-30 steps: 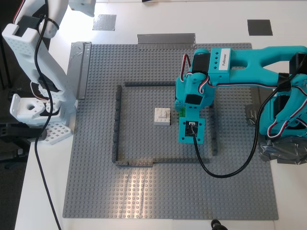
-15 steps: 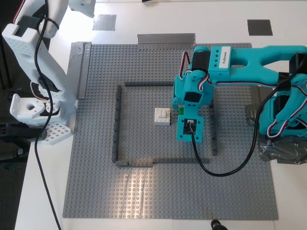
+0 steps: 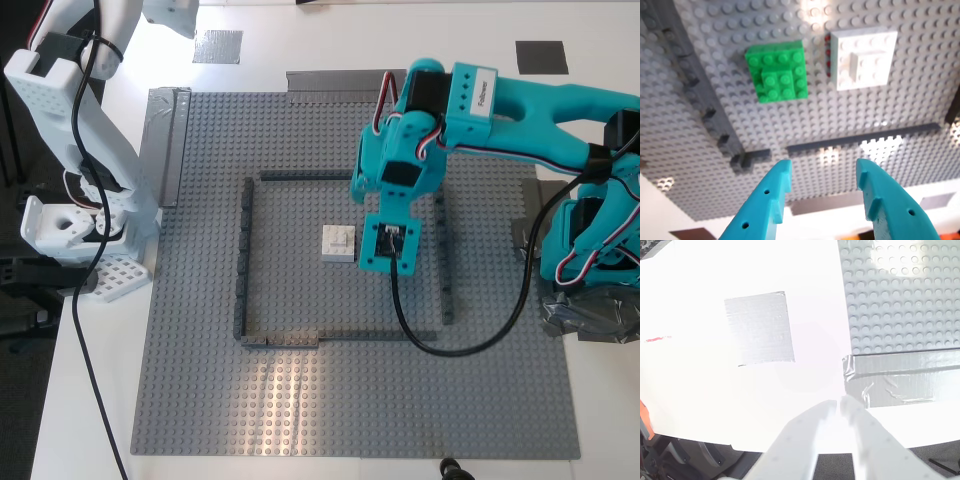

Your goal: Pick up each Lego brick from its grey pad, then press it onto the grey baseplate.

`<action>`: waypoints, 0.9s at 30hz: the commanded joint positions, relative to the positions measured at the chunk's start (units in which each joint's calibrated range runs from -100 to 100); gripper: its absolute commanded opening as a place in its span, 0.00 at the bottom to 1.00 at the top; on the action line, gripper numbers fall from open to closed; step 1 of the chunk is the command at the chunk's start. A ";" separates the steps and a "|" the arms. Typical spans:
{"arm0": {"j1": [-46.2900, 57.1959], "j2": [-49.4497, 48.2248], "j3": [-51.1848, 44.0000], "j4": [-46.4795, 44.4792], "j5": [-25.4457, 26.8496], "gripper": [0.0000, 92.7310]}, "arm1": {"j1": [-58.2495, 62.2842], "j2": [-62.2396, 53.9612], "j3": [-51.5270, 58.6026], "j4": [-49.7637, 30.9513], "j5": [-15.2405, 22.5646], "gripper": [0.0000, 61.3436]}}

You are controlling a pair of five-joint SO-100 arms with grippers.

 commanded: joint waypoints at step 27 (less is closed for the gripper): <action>41.36 -10.90 -2.64 -0.33 0.05 0.00 | 4.47 2.15 -10.30 3.30 2.88 0.00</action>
